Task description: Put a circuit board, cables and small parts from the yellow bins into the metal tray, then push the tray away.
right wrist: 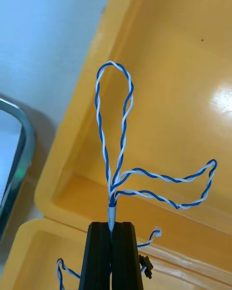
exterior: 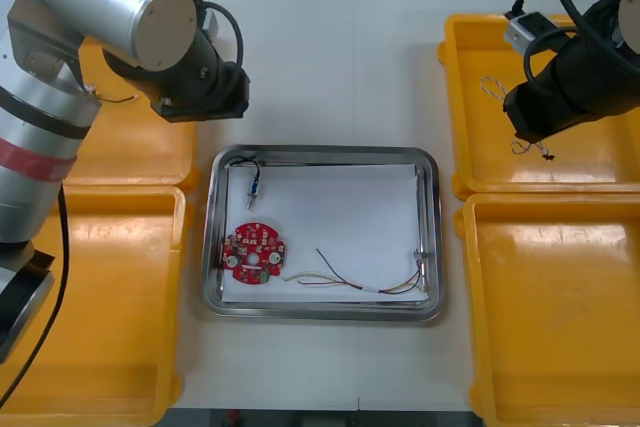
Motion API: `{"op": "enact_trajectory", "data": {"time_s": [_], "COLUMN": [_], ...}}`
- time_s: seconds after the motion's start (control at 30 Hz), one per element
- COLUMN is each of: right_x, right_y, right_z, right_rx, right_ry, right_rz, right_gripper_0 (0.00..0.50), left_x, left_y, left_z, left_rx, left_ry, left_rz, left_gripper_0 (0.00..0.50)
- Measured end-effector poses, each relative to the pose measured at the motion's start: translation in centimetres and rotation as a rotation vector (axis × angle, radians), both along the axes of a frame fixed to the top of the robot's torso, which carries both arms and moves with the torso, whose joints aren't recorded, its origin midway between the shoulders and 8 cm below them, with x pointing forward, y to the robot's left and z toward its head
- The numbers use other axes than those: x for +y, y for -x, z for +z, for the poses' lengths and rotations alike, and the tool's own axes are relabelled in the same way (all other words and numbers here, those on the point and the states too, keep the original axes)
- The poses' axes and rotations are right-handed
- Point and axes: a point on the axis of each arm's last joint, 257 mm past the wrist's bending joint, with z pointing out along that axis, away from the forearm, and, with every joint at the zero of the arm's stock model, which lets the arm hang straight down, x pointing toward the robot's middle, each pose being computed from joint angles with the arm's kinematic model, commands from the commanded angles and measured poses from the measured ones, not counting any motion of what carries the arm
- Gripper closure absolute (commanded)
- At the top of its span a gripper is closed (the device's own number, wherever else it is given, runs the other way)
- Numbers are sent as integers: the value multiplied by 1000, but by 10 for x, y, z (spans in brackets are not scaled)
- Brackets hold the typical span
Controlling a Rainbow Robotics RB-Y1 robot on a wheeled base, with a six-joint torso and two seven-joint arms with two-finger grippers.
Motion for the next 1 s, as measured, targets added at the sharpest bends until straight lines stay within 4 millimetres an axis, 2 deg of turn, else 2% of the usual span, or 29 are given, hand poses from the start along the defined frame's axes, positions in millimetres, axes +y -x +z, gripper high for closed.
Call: {"op": "enact_trajectory", "data": {"time_s": [0.23, 0.53, 0.77, 1.0], "right_x": [13, 41, 78, 111], "right_y": [5, 19, 30, 38], "right_z": [0, -2, -14, -26], "right_rx": [2, -18, -48, -94], "right_ry": [-4, 75, 124, 212], "right_rz": [46, 165, 319, 585], "right_gripper_0": [500, 500, 500, 500], "left_x": [45, 89, 131, 183], "left_y": [-16, -12, -7, -5], "left_z": [-6, 3, 20, 13], "left_rx": [-1, 29, 58, 94], "left_ry": [-54, -69, -19, -63], "left_rz": [6, 60, 158, 273], "left_gripper_0": [0, 0, 0, 0]}}
